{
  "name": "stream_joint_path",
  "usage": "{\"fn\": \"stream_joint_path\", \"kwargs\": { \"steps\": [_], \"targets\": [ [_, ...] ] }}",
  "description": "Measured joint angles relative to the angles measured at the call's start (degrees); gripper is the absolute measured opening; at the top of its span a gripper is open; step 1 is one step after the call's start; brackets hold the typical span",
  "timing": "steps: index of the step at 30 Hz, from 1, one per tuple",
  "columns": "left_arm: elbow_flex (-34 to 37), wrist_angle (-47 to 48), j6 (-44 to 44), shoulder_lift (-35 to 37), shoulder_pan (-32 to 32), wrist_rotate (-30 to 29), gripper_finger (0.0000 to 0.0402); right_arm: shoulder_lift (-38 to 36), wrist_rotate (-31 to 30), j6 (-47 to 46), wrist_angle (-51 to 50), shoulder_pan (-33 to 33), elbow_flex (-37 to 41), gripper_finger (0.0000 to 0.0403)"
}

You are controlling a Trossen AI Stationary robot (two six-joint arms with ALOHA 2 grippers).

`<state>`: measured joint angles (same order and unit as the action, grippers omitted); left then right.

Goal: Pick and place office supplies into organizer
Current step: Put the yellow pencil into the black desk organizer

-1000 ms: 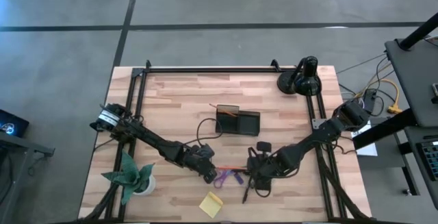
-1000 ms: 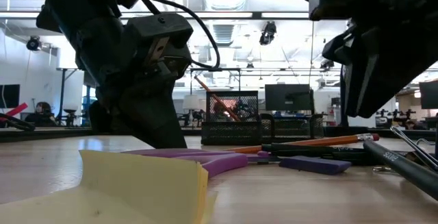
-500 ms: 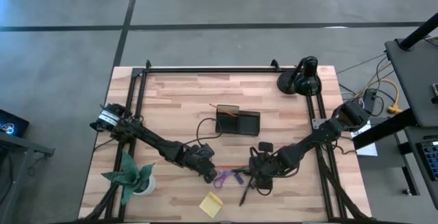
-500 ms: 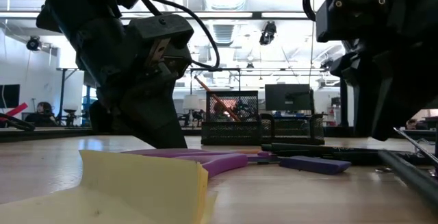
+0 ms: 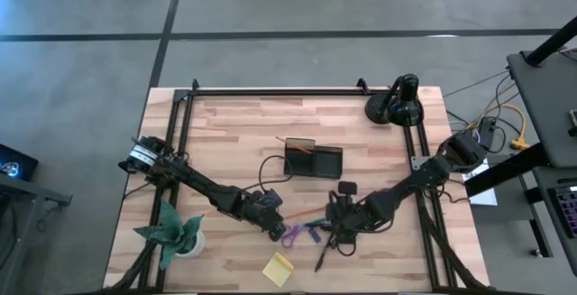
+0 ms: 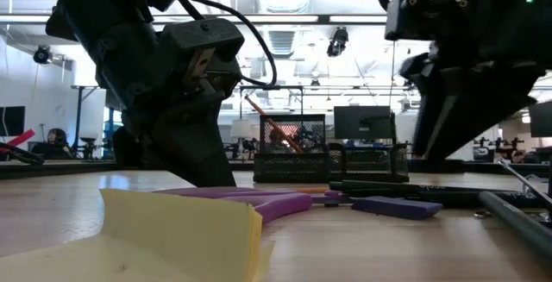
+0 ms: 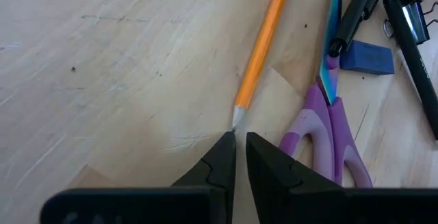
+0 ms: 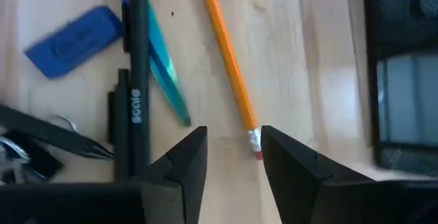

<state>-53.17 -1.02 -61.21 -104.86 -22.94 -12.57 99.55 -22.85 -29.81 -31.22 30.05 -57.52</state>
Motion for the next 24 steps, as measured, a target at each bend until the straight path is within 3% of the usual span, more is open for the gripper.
{"fn": "stream_joint_path", "kwargs": {
  "steps": [5, 24],
  "targets": [
    [0.0, 0.0, 0.0, 0.0, 0.1, 0.1, 0.0024, 0.3, 4.0, 7.2, -0.1, -2.7, 0.7, 0.0134],
    [-1.1, -1.5, 0.2, -0.1, 1.7, 0.6, 0.0024, 0.7, 4.9, 6.2, 0.2, -5.2, 0.9, 0.0128]
  ]
}}
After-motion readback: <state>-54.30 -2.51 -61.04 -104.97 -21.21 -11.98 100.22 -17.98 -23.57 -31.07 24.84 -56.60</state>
